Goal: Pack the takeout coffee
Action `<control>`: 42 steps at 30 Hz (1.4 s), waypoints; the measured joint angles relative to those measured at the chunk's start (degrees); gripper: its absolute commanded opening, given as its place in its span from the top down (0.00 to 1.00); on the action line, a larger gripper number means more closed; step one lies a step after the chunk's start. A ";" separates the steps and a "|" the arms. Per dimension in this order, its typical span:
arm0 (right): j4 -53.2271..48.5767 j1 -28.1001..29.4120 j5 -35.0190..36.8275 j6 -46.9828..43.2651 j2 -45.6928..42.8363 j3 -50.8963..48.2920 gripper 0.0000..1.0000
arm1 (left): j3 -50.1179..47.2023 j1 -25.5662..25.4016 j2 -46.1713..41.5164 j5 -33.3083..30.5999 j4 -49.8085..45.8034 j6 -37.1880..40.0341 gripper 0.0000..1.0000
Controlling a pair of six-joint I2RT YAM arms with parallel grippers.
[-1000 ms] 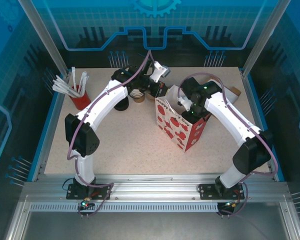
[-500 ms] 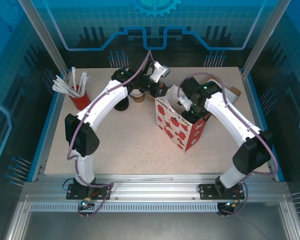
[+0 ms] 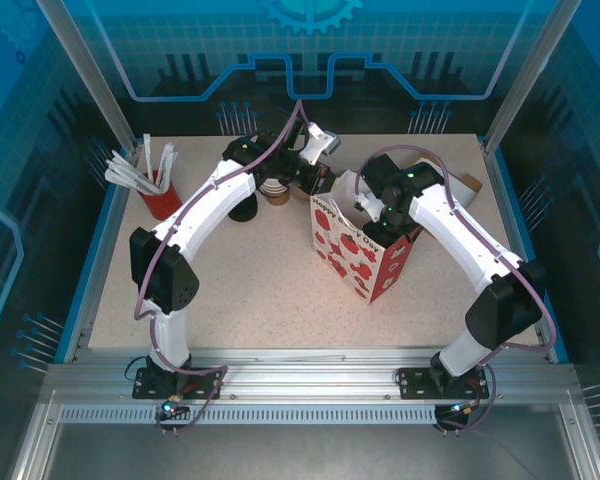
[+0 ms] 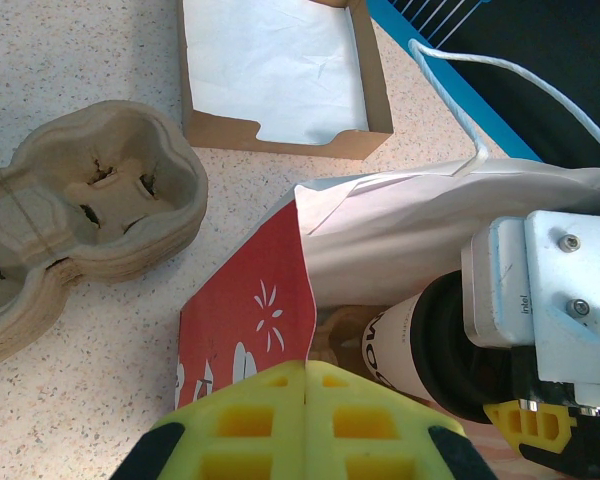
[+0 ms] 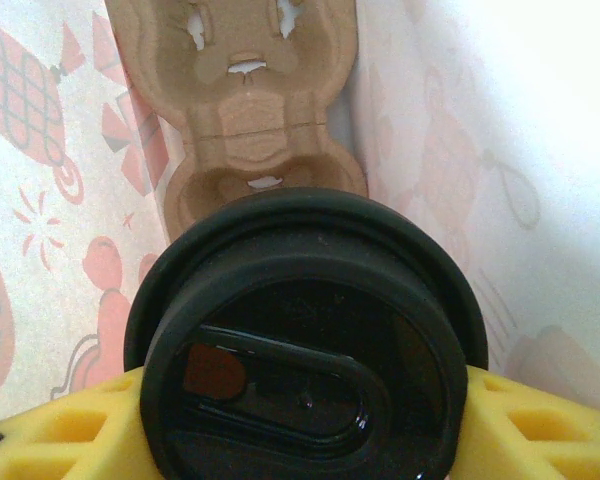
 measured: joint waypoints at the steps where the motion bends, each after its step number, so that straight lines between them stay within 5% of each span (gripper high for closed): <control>1: 0.00 0.00 0.00 0.02 0.00 -0.02 0.71 | 0.00 0.00 0.00 0.00 0.00 0.00 1.00; 42: 2.84 -0.07 -0.33 0.00 0.04 -0.83 0.72 | 0.00 0.00 0.00 0.00 -0.11 0.00 1.00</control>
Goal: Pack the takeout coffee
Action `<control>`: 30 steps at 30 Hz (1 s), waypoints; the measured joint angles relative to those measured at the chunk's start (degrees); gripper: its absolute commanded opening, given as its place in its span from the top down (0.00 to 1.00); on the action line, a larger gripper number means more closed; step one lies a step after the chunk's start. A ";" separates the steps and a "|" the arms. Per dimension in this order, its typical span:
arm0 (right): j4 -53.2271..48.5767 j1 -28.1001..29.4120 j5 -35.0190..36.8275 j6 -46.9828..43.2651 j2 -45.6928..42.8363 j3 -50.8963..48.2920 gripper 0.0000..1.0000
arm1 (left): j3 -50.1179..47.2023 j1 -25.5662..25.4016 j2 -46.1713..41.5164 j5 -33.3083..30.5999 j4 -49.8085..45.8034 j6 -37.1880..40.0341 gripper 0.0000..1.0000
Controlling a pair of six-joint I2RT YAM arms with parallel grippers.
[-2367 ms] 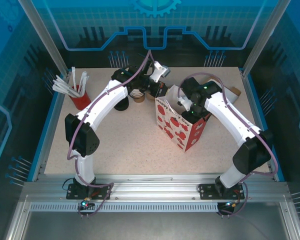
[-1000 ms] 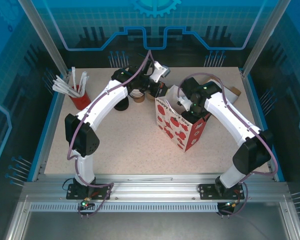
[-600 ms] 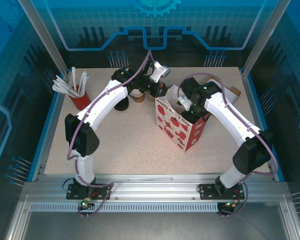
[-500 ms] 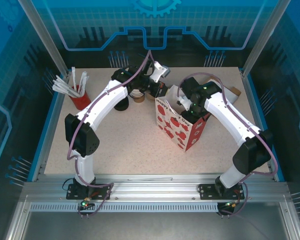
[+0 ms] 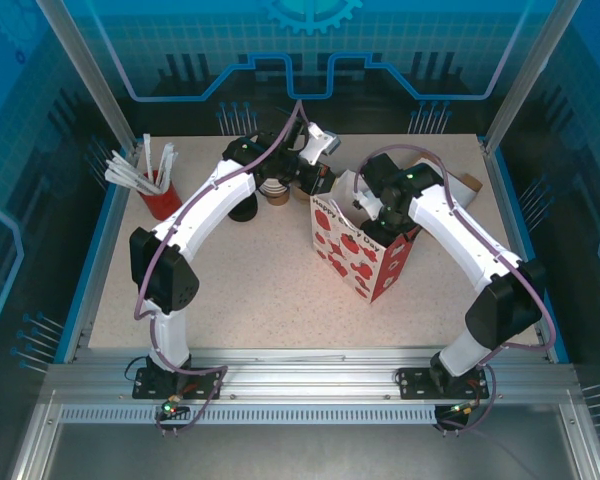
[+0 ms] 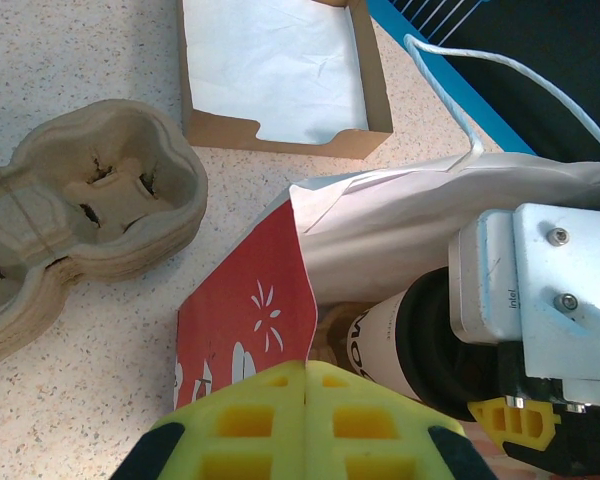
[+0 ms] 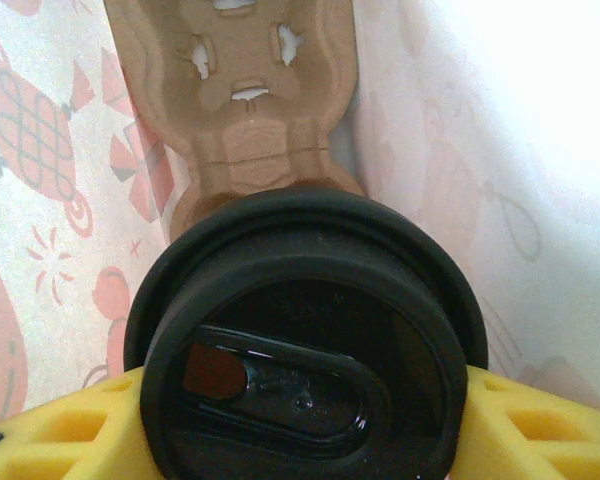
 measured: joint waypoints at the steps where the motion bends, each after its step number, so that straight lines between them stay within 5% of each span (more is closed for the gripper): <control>1: 0.07 0.00 -0.11 0.00 0.07 -0.11 0.72 | 0.00 0.00 0.00 0.02 0.00 0.00 1.00; 30: 2.58 -0.87 -0.90 -0.04 1.55 -2.62 0.72 | 0.09 0.00 0.00 0.00 -0.11 0.00 1.00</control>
